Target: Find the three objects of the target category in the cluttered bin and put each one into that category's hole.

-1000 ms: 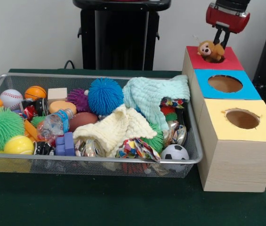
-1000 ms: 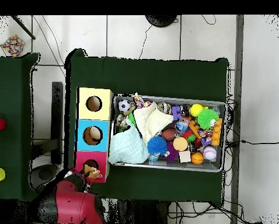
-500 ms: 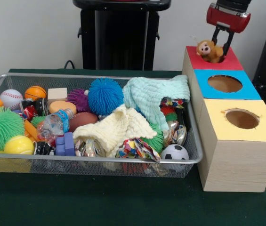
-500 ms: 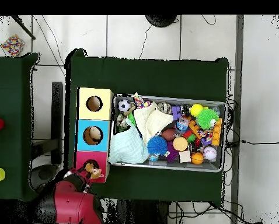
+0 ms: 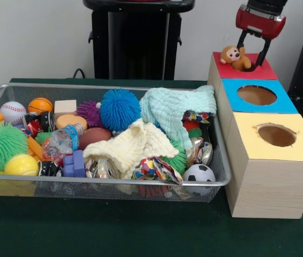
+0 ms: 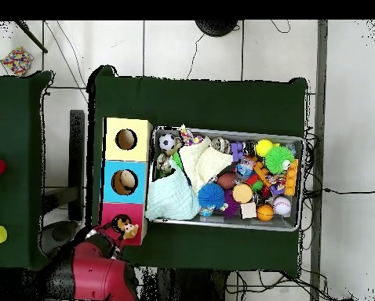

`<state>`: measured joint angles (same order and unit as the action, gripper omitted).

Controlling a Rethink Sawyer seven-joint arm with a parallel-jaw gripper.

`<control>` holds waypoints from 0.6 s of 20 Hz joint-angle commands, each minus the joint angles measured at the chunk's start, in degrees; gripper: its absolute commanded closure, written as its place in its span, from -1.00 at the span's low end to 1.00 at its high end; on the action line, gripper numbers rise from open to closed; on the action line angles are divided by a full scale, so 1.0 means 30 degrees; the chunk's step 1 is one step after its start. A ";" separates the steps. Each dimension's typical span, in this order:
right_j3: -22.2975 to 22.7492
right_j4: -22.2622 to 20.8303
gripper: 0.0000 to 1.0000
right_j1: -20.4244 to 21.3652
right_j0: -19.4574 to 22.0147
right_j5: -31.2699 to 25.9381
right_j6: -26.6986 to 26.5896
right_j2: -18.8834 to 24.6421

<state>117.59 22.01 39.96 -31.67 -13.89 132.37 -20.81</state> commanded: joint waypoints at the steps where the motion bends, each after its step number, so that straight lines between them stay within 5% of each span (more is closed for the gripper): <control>1: -0.1154 0.1285 -1.00 -0.1390 -0.0183 -0.1642 0.4551 0.0917; 12: -0.1633 0.1600 -1.00 -0.0330 -0.0926 -0.4888 0.5369 0.0123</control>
<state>117.42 23.77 39.76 -33.55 -16.70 132.37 -22.16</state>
